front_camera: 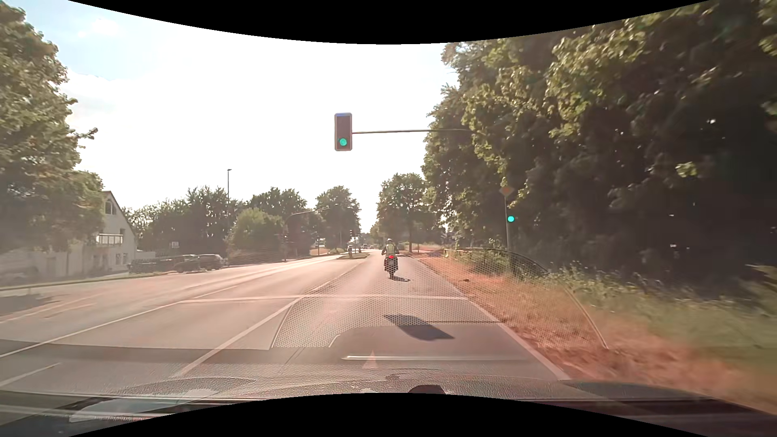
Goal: Follow the waypoints while adhering to traffic rules and regulations
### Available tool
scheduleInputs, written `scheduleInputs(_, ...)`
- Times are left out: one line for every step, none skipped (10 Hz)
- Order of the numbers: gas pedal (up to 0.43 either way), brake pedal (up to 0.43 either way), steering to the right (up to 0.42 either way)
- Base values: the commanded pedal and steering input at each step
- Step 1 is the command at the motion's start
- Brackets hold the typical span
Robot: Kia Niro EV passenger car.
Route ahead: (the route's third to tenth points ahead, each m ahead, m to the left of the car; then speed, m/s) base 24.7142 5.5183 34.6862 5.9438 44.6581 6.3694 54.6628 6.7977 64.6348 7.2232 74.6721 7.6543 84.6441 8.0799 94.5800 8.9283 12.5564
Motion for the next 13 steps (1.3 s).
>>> scheduleInputs(0.177, 0.000, -0.005)
scheduleInputs(0.177, 0.000, -0.006)
scheduleInputs(0.177, 0.000, -0.005)
scheduleInputs(0.177, 0.000, -0.006)
scheduleInputs(0.177, 0.000, -0.006)
scheduleInputs(0.177, 0.000, -0.006)
scheduleInputs(0.177, 0.000, -0.006)
scheduleInputs(0.177, 0.000, -0.007)
scheduleInputs(0.177, 0.000, -0.005)
scheduleInputs(0.177, 0.000, -0.003)
scheduleInputs(0.177, 0.000, 0.000)
scheduleInputs(0.177, 0.000, 0.000)
scheduleInputs(0.177, 0.000, -0.003)
